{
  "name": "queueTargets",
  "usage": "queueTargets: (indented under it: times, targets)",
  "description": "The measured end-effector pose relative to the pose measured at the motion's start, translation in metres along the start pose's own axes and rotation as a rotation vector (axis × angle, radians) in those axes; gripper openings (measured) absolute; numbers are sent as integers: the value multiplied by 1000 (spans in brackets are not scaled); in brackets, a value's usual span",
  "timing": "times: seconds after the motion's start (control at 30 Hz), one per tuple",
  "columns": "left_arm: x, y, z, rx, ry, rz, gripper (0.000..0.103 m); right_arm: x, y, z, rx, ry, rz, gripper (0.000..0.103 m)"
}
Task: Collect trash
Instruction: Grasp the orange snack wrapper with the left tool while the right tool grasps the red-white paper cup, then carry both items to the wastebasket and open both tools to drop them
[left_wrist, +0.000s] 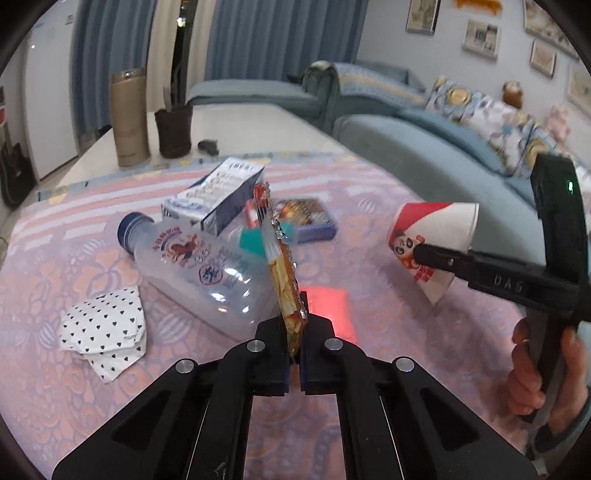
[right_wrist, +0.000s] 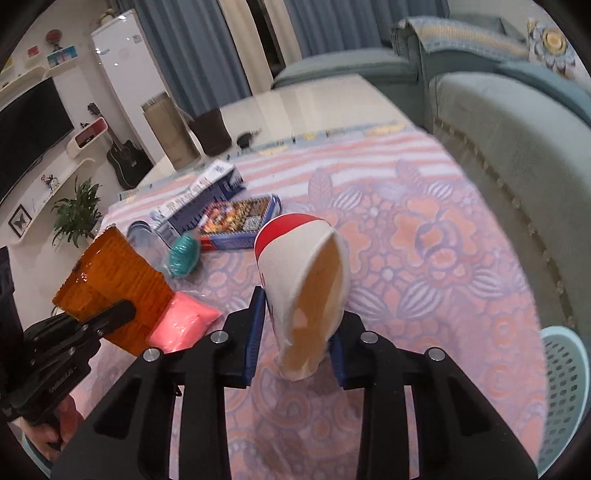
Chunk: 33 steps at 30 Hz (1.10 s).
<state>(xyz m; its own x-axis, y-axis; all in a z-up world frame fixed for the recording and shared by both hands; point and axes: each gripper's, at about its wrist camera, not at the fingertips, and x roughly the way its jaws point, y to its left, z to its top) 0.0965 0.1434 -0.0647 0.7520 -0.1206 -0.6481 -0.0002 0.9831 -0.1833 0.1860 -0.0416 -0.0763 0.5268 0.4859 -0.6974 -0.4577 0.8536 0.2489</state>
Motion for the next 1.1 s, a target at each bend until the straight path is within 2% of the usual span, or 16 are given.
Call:
queueTargets:
  times: [0.2,0.3,0.53,0.8,0.97,1.1]
  targets:
    - [-43,-20,19,18,-121,-88,0,-59,-4,-1,-5,-108,-29,28]
    - [-63,-50,35,70,-180,-139,0,-97,-13,-2,16,-171,-71,28]
    - [-74,-127,58,151,-238,-274,0,-163,-65,-15,112,-259,-188,28]
    - [-53,-219,68,256,-219,-385,1,-204,-154,-47,292,-269,-340,28]
    - [-20,-275,58,319,-146,-435,1,-208,-211,-85,435,-217,-393,28]
    - [17,-310,43,357,-53,-469,1,-199,-246,-118,536,-150,-420,28]
